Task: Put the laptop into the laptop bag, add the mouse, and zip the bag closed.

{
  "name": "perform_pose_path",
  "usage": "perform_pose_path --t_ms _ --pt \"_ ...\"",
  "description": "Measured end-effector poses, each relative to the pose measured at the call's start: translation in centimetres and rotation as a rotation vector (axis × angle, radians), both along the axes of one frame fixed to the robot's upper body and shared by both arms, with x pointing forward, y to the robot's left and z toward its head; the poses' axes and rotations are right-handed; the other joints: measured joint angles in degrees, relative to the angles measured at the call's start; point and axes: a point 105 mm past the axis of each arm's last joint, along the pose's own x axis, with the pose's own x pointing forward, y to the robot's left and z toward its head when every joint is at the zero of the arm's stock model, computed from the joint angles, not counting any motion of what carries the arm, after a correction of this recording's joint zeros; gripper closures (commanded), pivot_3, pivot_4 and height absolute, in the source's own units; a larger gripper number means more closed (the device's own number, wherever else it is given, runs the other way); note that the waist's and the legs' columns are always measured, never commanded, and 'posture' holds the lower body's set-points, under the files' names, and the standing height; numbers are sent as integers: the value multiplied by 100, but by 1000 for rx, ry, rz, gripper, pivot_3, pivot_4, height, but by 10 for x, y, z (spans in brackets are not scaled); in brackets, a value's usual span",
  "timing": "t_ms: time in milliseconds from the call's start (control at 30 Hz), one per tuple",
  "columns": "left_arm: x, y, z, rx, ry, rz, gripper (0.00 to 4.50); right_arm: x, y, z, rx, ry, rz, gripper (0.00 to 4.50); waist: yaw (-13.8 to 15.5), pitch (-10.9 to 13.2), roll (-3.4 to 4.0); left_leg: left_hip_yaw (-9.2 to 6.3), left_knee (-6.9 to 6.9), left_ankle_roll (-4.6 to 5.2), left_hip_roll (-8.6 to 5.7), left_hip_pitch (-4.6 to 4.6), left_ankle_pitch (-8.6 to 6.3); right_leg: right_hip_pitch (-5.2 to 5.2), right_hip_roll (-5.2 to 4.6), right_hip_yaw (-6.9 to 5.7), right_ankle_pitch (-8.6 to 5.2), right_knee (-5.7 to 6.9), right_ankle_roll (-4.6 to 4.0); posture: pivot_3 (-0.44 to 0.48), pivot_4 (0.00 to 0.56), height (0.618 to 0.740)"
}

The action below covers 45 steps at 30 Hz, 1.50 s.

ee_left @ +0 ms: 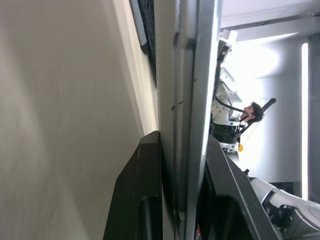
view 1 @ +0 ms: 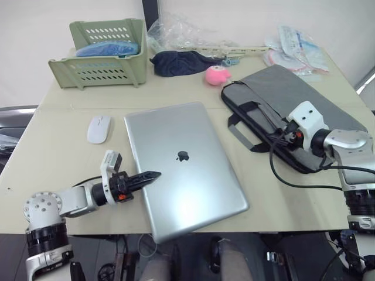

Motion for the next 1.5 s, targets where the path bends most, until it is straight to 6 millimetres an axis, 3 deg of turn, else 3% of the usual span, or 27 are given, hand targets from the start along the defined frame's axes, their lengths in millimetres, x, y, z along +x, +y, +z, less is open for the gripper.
perform_pose_path --t_ms 200,333,433,467,500,533,933,1067,1233,1500 --pt "0 -1 -2 11 3 25 4198 4 2 -6 -11 23 6 863 0 0 0 0 2 0 0 1 0 0 0 4 0 0 0 0 150 740" --pt "1 -1 -3 11 8 44 4198 5 3 -9 -5 29 9 1826 2 0 0 0 7 0 0 -1 0 0 1 3 0 0 0 0 150 740" --pt "-1 -5 -3 13 12 54 4198 15 2 -9 2 3 -10 3093 10 0 1 0 18 0 -4 -10 0 0 0 0 0 -1 0 0 150 740" --pt "-2 -7 -4 17 18 50 4198 15 2 -8 -1 -4 -10 3814 7 0 1 0 18 0 -4 -10 0 0 0 0 0 -1 0 0 150 740" --pt "-2 -7 -4 17 20 48 4198 15 2 -8 -1 -4 -10 3968 5 0 1 0 18 0 -4 -10 0 0 0 0 0 -1 0 0 150 740" --pt "-4 -8 -4 21 26 44 4198 16 1 -10 2 0 -13 4467 2 0 1 0 18 0 -3 -9 0 0 0 2 0 -1 0 0 150 740" --pt "-4 -10 0 44 29 46 4198 13 -3 -11 84 46 -35 4467 7 2 4 -8 19 0 -3 -10 0 0 1 3 0 -3 0 0 150 740" --pt "-1 -18 2 36 27 19 4198 8 5 19 287 97 -46 4467 11 10 19 -13 21 0 -1 -13 0 0 3 3 0 -5 0 0 150 740" --pt "12 -28 7 -14 45 -7 4198 0 17 52 310 104 -9 4467 16 12 23 -5 23 0 -5 -15 0 0 3 2 0 -5 0 0 150 740" --pt "34 -39 20 -57 39 -7 4198 -7 35 69 357 138 27 4467 22 13 23 14 25 0 -7 -17 0 0 4 -1 1 -3 1 0 150 740"
